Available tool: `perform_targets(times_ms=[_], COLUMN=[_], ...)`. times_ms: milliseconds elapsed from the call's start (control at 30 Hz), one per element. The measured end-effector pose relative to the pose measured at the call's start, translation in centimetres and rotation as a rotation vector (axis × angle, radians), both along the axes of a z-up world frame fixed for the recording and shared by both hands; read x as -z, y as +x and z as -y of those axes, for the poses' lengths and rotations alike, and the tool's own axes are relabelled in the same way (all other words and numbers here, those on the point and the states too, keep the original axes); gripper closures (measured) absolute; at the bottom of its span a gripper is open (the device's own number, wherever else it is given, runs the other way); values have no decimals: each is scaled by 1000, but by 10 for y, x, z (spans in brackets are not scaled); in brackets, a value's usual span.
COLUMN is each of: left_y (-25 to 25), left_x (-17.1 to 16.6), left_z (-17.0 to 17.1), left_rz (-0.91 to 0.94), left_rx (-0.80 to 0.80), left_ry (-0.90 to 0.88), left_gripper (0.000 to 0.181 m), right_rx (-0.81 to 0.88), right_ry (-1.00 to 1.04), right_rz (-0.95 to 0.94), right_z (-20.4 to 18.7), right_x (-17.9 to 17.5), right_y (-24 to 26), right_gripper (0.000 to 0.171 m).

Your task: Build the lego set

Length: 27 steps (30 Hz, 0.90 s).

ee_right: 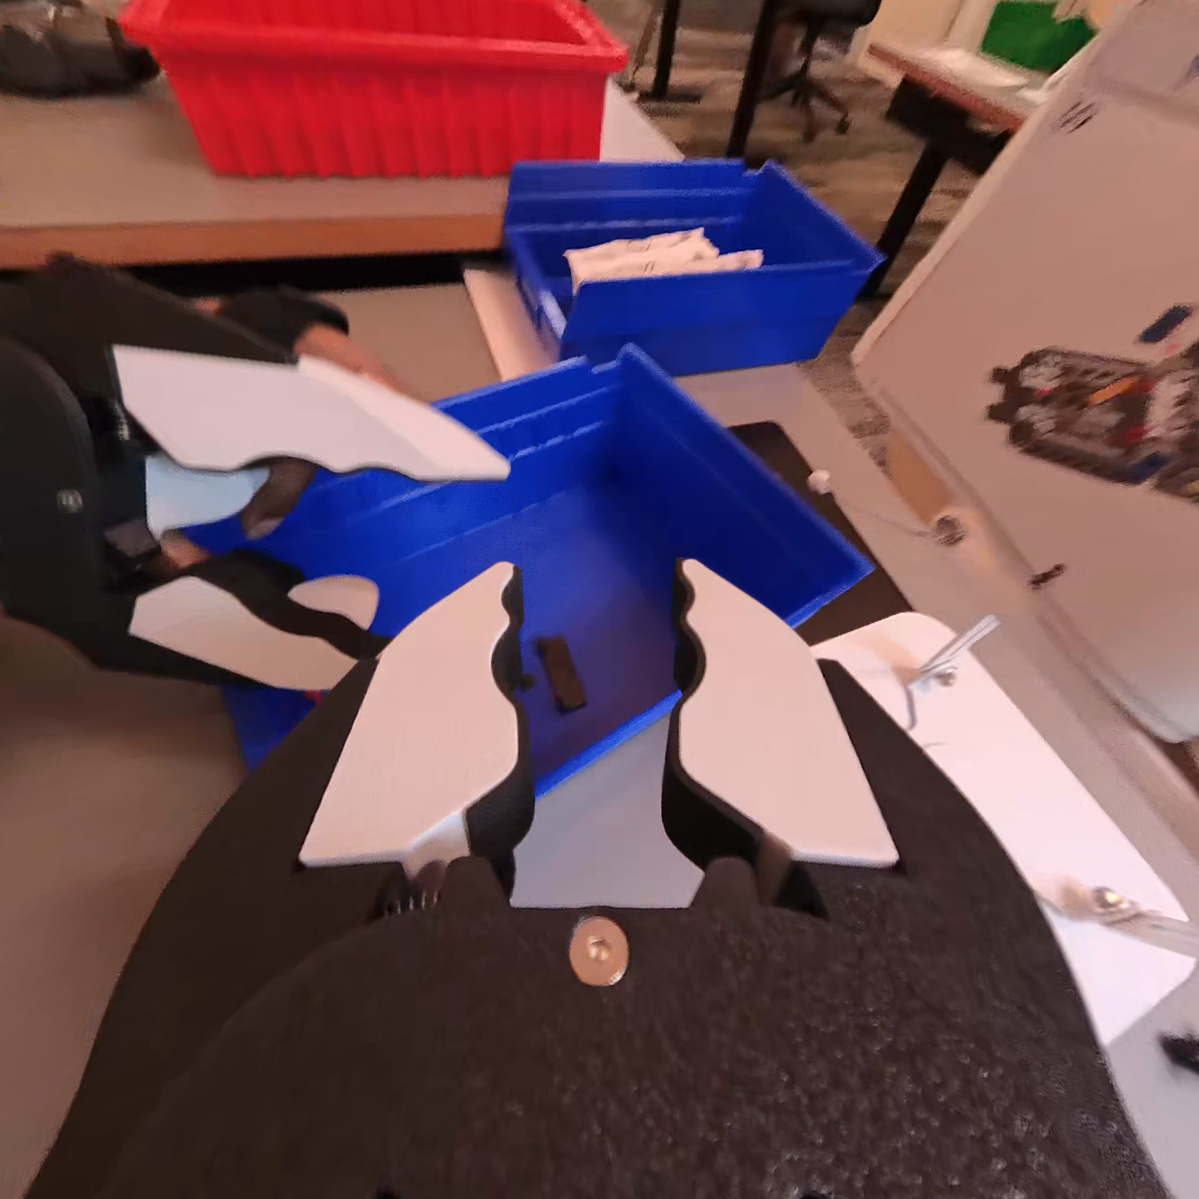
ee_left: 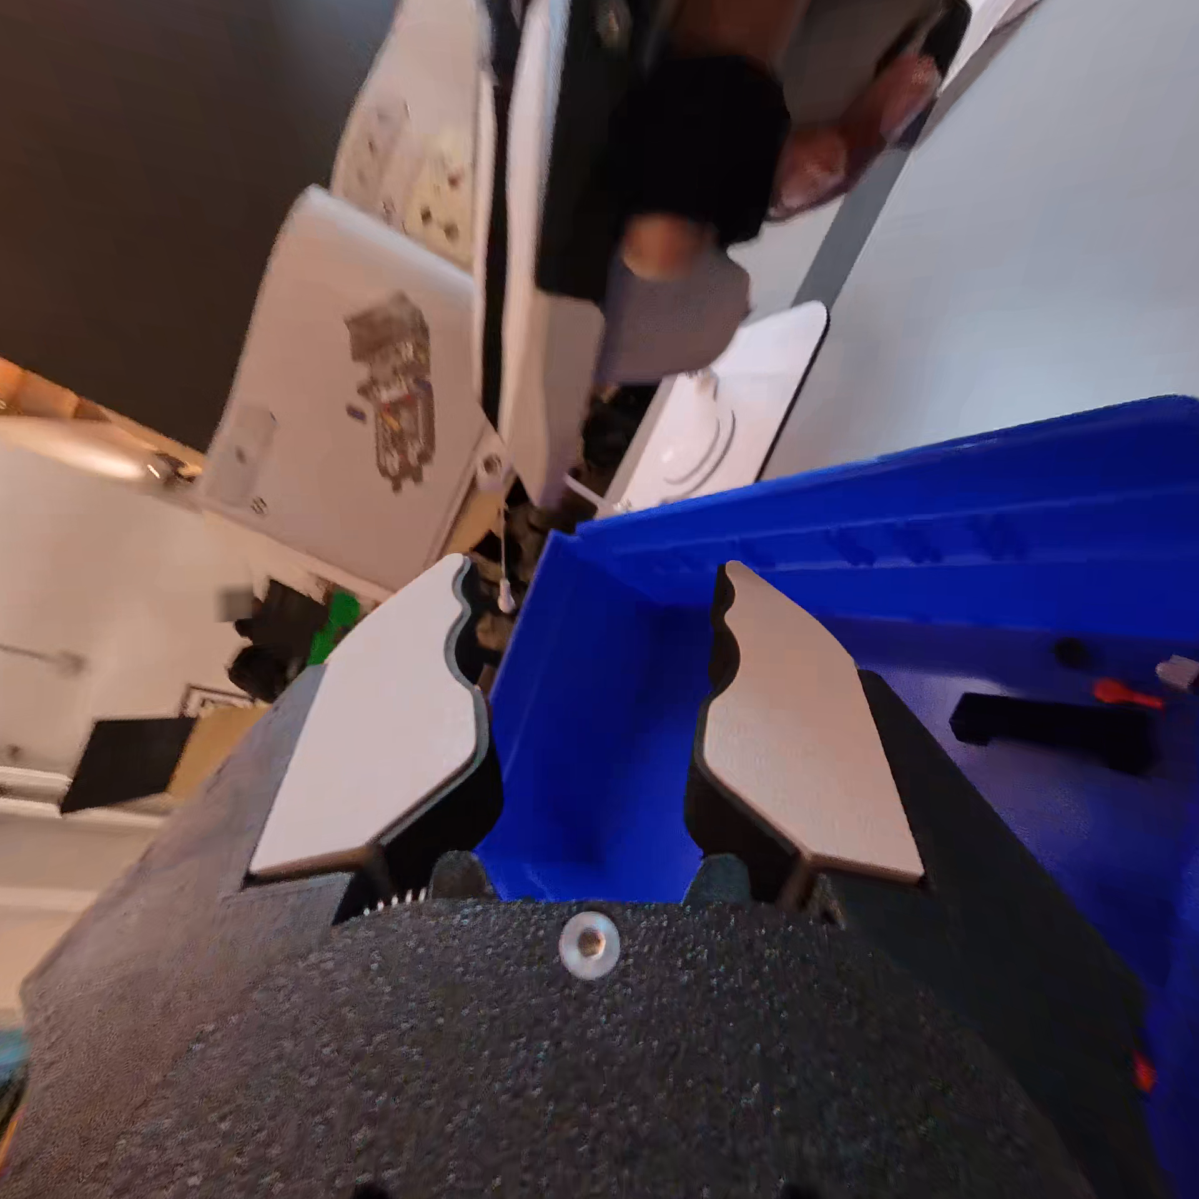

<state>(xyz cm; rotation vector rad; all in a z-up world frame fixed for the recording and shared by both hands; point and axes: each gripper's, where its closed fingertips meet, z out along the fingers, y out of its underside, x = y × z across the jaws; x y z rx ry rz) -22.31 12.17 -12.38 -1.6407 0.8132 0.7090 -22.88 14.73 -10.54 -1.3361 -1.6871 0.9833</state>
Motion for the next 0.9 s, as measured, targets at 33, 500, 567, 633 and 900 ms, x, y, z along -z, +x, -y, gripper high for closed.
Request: perform_targets(times_ms=[33,500,567,633,900], left_y=[3,1,-1,-2,-7], left_x=[-3,-38,-35,-31,-22], left_z=[1,6,5,3,2], left_rz=[-24,688,730,731,711], left_rx=[18,50,43,37,11], left_ry=[29,79,64,64,51], left_gripper=[112,181,181,181,181], right_rx=[-11,531,659,743,849], right_ry=[2,147,247,355,563], right_rz=[18,-221,-254,-259,-220], right_z=[4,-108,-136,-155,-192], right_x=[6,-43,-60,-69,-69], right_y=[3,9,1,-12,-17], right_gripper=[127,109,89,77,116])
